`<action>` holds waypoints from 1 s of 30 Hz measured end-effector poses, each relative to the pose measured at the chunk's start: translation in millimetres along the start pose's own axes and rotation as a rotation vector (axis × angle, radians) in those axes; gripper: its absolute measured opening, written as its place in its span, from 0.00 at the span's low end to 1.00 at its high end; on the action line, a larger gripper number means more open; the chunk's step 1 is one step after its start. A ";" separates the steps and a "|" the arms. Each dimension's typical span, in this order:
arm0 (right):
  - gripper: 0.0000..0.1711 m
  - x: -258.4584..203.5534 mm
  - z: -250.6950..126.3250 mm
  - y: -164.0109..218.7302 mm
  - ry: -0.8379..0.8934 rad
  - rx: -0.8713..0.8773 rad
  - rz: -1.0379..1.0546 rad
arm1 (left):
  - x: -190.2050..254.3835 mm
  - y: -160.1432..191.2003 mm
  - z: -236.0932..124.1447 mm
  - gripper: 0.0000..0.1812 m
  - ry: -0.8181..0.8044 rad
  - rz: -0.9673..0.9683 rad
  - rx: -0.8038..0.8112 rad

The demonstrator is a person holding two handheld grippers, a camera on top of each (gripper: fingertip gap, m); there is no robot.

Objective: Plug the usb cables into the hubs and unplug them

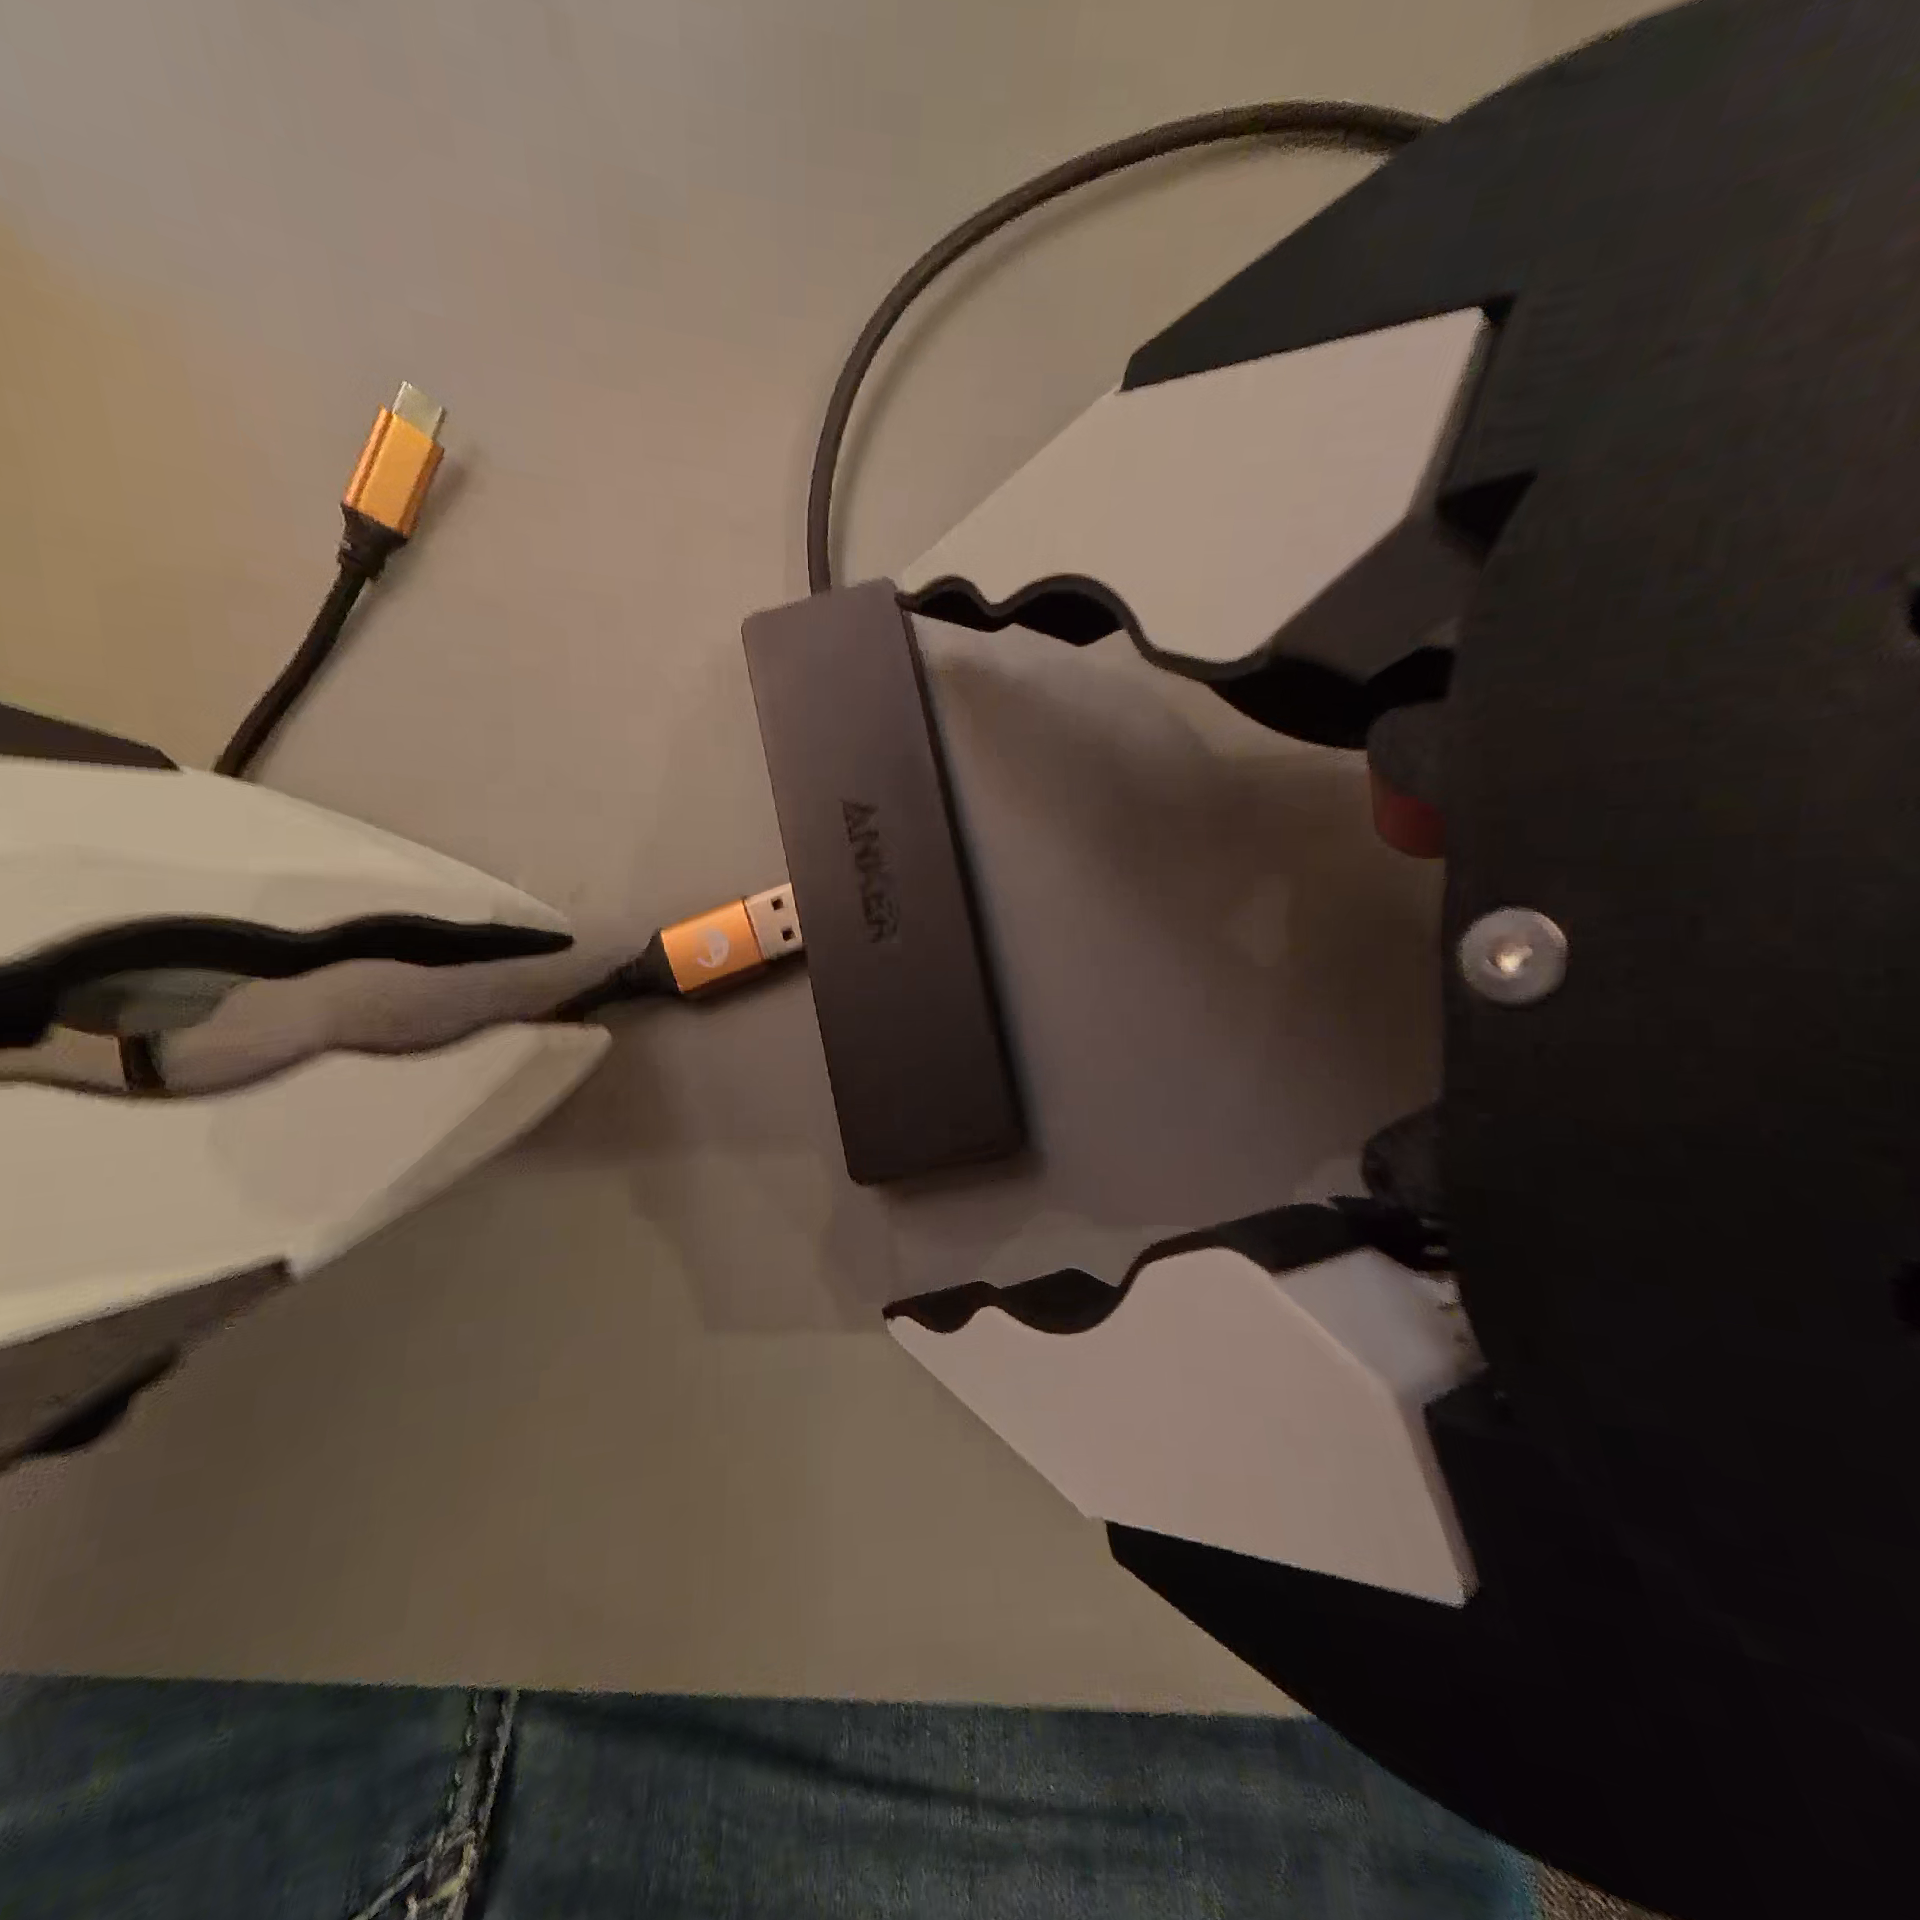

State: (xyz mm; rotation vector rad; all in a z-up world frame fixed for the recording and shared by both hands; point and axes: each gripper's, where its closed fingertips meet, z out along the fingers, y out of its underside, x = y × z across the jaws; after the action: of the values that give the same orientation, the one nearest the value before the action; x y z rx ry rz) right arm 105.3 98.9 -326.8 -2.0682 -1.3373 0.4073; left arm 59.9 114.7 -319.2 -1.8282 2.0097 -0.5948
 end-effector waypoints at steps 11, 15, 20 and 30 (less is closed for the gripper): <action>0.66 16.3 9.4 -2.6 -0.120 -0.015 0.004 | 1.8 -9.6 16.1 0.04 0.002 0.080 -0.008; 0.67 16.3 10.8 -3.7 -0.095 -0.015 0.020 | 6.3 -14.3 18.7 0.04 0.004 0.059 0.016; 0.65 9.4 -5.5 -4.4 -0.084 0.019 0.070 | 5.0 -10.1 16.2 0.04 -0.001 0.049 0.026; 0.86 4.3 -3.6 -2.2 -0.030 -0.035 -0.076 | 9.6 -18.3 0.4 0.03 0.134 -0.050 0.093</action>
State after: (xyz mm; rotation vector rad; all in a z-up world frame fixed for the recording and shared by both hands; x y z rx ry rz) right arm 107.7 102.2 -322.4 -2.0392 -1.4459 0.3864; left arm 74.5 103.7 -309.7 -1.8319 1.9891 -0.8315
